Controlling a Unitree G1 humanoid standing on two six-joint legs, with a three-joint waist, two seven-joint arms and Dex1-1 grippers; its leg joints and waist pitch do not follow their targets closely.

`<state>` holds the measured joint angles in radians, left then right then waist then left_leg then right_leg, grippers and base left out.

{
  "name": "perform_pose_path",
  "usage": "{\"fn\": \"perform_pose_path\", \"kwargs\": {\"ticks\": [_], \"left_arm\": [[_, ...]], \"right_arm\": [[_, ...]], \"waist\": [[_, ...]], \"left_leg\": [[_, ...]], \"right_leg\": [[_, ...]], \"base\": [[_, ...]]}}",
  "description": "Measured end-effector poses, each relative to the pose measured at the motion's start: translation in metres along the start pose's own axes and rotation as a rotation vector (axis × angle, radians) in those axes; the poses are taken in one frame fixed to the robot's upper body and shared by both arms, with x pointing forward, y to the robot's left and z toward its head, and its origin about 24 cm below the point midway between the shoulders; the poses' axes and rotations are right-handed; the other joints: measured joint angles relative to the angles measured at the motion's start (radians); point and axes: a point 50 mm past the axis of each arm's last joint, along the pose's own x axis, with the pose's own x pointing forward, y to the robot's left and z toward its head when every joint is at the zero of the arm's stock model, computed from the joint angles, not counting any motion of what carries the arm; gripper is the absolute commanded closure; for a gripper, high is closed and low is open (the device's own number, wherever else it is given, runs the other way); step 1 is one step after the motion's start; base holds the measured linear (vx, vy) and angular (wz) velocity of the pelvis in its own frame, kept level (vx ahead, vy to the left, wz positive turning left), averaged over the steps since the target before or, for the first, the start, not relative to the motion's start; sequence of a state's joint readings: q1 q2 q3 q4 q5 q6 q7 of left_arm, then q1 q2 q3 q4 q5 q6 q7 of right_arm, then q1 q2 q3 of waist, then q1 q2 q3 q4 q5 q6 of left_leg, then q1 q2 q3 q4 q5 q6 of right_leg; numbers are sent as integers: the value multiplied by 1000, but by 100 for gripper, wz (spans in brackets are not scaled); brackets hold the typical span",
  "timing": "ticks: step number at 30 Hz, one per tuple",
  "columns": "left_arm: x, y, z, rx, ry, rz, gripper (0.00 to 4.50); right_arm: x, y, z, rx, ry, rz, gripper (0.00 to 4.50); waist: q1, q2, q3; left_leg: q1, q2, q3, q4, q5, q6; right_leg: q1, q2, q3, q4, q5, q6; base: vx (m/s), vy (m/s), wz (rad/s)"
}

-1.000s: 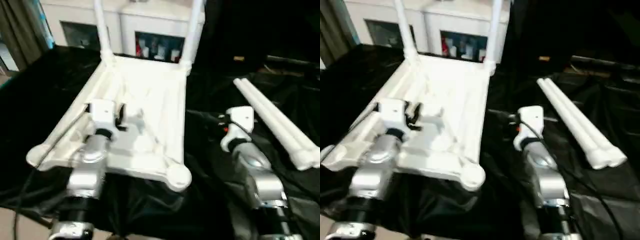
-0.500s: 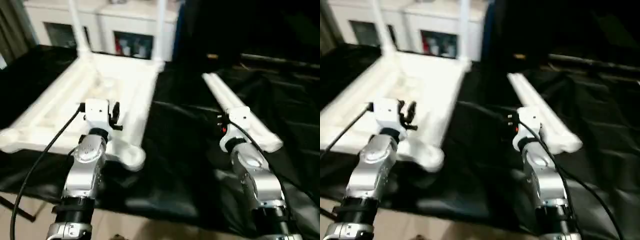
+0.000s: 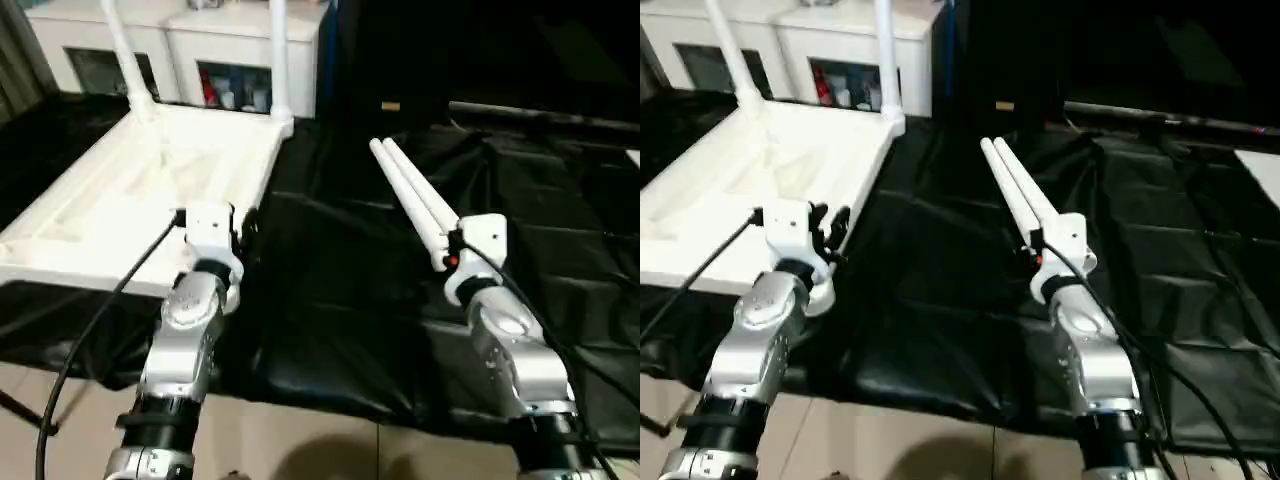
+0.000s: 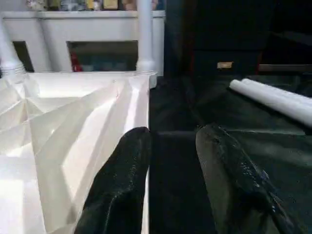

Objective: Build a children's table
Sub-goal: Move to table

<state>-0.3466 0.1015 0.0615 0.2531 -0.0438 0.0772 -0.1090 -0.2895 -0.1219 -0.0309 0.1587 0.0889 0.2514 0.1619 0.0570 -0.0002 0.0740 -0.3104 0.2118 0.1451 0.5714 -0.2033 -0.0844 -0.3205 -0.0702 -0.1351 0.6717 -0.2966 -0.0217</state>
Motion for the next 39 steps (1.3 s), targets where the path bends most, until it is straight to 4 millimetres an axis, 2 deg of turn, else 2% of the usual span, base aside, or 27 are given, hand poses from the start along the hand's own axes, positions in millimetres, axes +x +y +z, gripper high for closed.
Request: {"fn": "perform_pose_path", "kwargs": {"ticks": [1,2,3,4,5,7,8,9,11,12,13,14,15,16,18,19,20,21,22,23,24,25,27,28,33,36,39], "left_arm": [[1,1,3,4,-10,0,263],[0,0,2,-1,-14,1,263],[-2,0,-1,-6,-4,2,263],[-4,-2,-4,-8,4,-7,263],[-3,-4,-4,-11,3,-14,263],[-2,-4,-1,-7,-9,-19,263],[-3,0,-1,0,-7,-10,263],[-3,2,-1,3,-7,-3,263],[-6,16,-2,16,1,38,263],[-6,17,-1,16,-3,40,263],[-5,15,1,12,-10,35,263],[-4,13,2,11,-15,29,263],[-3,10,1,5,-15,21,263],[-2,-5,0,-15,-11,-17,263],[-2,-12,-1,-16,-10,-47,263],[-2,-10,0,-9,-13,-43,263],[-2,-8,1,-6,-15,-40,263],[-2,-6,2,-6,-20,-34,263],[-2,-3,2,-8,-15,-32,263],[-3,1,0,-11,-3,-27,263],[-4,5,0,-7,5,-17,263],[-4,5,-1,-13,11,-25,263],[-4,0,0,-30,4,-62,263],[-4,-4,1,-30,-2,-84,263],[-4,-18,2,-3,-9,-221,263],[-9,-19,7,-45,-14,-331,237],[-14,-24,12,-17,0,-457,199]], "right_arm": [[0,-1,0,-1,1,0,2],[0,-3,2,-9,-4,-2,2],[0,-3,2,-13,-4,-2,2],[0,-4,1,-13,-2,3,2],[-1,-5,-1,-14,6,2,2],[-1,-4,0,-13,4,5,2],[-1,-1,0,-10,3,13,2],[1,3,1,-7,-2,29,2],[7,15,10,-11,-33,71,2],[7,15,10,-12,-31,70,2],[6,13,9,-15,-29,66,2],[6,12,9,-16,-27,62,2],[4,8,7,-20,-20,51,2],[1,0,-1,-19,6,25,2],[0,-7,-2,-14,13,-2,2],[0,-7,0,-13,8,0,2],[1,-6,1,-6,2,6,2],[2,-5,6,4,-19,20,2],[2,-2,9,28,-35,44,2],[3,7,10,44,-42,84,2],[3,14,13,51,-58,121,2],[3,15,15,36,-59,142,2],[4,10,17,4,-44,143,2],[6,5,18,-15,-23,133,2],[25,-12,32,-48,72,50,2],[35,-19,35,-92,205,30,0],[40,-23,28,-85,361,54,0]], "waist": [[9,-42,-4],[15,-47,1],[32,-47,3],[44,-27,-5],[47,-26,-7],[51,-3,-20],[47,-3,-22],[38,-5,-25],[16,-12,-28],[5,-19,-32],[-12,-32,-37],[-23,-55,-40],[-27,-67,-35],[-19,-64,-33],[-17,-59,-34],[-15,-54,-34],[-15,-42,-33],[-15,-11,-34],[-13,11,-33],[-26,11,-33],[-31,1,-35],[-27,0,-36],[-18,-8,-38],[-15,-12,-37],[-17,-17,-33],[-22,-20,-31],[-21,-23,-29]], "left_leg": [[18,-9,34,6,0,0],[25,-6,40,23,-18,-9],[16,-6,37,52,-54,5],[-17,-17,9,114,-71,38],[-25,-34,1,118,-72,47],[-23,-33,-6,53,-26,30],[-18,-30,-13,51,-25,30],[-16,-33,-22,43,-28,34],[-8,-49,-33,39,-42,43],[-3,-55,-35,39,-49,47],[2,-65,-31,40,-58,46],[8,-79,-21,41,-66,48],[8,-89,-15,54,-81,57],[6,-90,-22,94,-107,130],[-27,-103,-36,164,-111,135],[-46,-109,-38,167,-102,120],[-56,-106,-42,156,-95,107],[-70,-86,-44,86,-79,85],[-71,-65,-50,84,-21,62],[-72,-70,-52,86,-26,67],[-75,-78,-52,88,-29,73],[-78,-87,-51,94,-30,75],[-87,-105,-50,97,-31,76],[-95,-109,-48,95,-27,73],[-90,-94,-24,60,-2,70],[-85,-75,3,55,4,63],[-80,-69,13,51,6,60]], "right_leg": [[23,-14,53,37,-29,9],[25,-6,65,45,-47,10],[28,-7,65,38,-48,10],[36,-5,60,23,-48,10],[40,0,63,11,-45,11],[50,32,56,-16,-33,8],[55,32,51,-30,-31,6],[49,31,46,-35,-31,4],[-16,8,50,61,-35,6],[-50,1,60,83,-27,23],[-90,-13,75,70,-13,41],[-97,-29,95,7,17,34],[-93,-35,108,17,50,37],[-73,-17,122,4,39,25],[-42,-4,120,-25,41,17],[-20,7,117,-39,40,14],[-9,14,109,-47,39,13],[7,31,78,-53,34,13],[17,42,61,-51,27,17],[5,37,59,-33,19,1],[-11,29,69,-14,17,-2],[-28,17,81,-2,23,7],[-48,2,119,-11,34,57],[-54,-1,124,-6,33,66],[-59,-2,117,-24,52,45],[-57,-3,114,-25,60,33],[-55,-3,114,-25,61,32]], "base": [[0,0,0],[97,-81,2],[163,-47,-18],[163,-47,-18],[140,11,-5],[105,11,22],[160,44,10],[210,31,-1],[197,9,-5],[142,-37,-14],[142,-37,-14],[131,-55,-7],[101,-55,8],[101,-55,8],[124,-42,-4],[136,-35,-12],[125,-2,-10],[133,59,-5],[133,59,-5],[150,104,-9],[123,70,-4],[123,70,-4],[30,23,2],[0,0,0],[-59,-19,0],[-85,-17,3],[-70,-12,1]]}}
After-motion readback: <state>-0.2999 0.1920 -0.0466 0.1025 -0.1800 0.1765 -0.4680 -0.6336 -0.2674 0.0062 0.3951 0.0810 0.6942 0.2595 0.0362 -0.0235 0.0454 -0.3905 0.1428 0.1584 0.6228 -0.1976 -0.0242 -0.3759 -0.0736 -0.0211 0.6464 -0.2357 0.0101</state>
